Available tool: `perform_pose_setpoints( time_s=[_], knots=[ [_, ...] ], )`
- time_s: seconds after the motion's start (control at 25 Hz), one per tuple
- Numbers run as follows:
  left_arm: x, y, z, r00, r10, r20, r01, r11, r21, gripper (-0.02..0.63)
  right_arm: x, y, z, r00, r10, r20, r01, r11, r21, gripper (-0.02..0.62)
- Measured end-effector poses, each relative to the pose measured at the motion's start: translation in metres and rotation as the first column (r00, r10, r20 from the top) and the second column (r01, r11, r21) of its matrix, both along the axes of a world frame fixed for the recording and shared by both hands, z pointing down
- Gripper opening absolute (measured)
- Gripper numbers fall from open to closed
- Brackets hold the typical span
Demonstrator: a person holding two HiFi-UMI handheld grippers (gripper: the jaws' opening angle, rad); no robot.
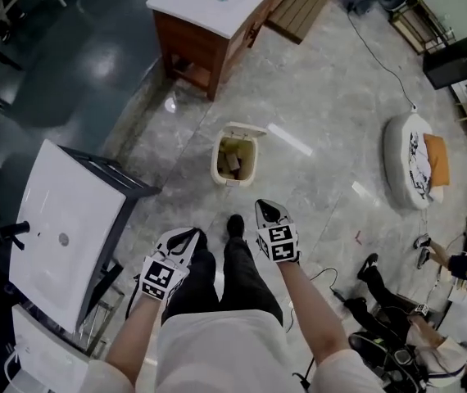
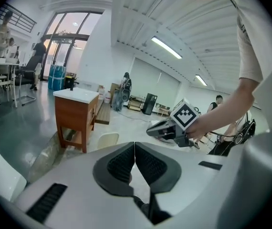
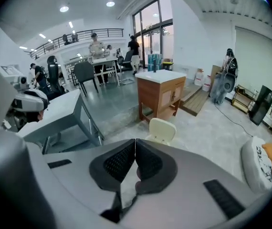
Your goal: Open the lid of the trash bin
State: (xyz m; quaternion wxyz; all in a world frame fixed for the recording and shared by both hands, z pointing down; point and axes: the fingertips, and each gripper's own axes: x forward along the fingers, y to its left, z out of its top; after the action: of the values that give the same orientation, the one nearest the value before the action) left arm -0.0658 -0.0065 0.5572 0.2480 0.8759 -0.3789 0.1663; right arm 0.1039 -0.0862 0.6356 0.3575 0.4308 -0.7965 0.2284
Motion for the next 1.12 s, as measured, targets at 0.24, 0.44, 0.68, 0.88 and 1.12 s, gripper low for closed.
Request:
perform_pose_setpoints(
  time_s=[0.24, 0.44, 0.68, 0.88, 1.12],
  knots=[
    [-0.004, 0.000, -0.039, 1.000, 0.015, -0.016, -0.015, 0.999, 0.047, 0.017, 0.021, 0.007, -0.073, 0.993, 0.079, 0.086, -0.087, 0.991, 0.100, 0.031],
    [0.005, 0.004, -0.071, 0.999, -0.002, -0.035, 0.005, 0.997, 0.076, 0.017, 0.047, 0.026, -0.129, 0.987, 0.095, 0.132, -0.117, 0.978, 0.172, 0.031],
    [0.025, 0.017, -0.105, 0.999, -0.003, -0.042, 0.008, 0.992, 0.128, 0.015, 0.078, 0.059, -0.169, 0.983, 0.083, 0.164, -0.121, 0.964, 0.235, 0.031],
    [0.039, 0.036, -0.135, 0.997, -0.036, -0.066, 0.046, 0.987, 0.156, 0.015, 0.097, 0.093, -0.191, 0.983, 0.048, 0.177, -0.092, 0.964, 0.249, 0.031],
    [0.055, 0.068, -0.159, 0.992, -0.097, -0.077, 0.110, 0.976, 0.186, 0.017, 0.119, 0.131, -0.214, 0.982, -0.007, 0.189, -0.047, 0.959, 0.280, 0.031]
  ],
)
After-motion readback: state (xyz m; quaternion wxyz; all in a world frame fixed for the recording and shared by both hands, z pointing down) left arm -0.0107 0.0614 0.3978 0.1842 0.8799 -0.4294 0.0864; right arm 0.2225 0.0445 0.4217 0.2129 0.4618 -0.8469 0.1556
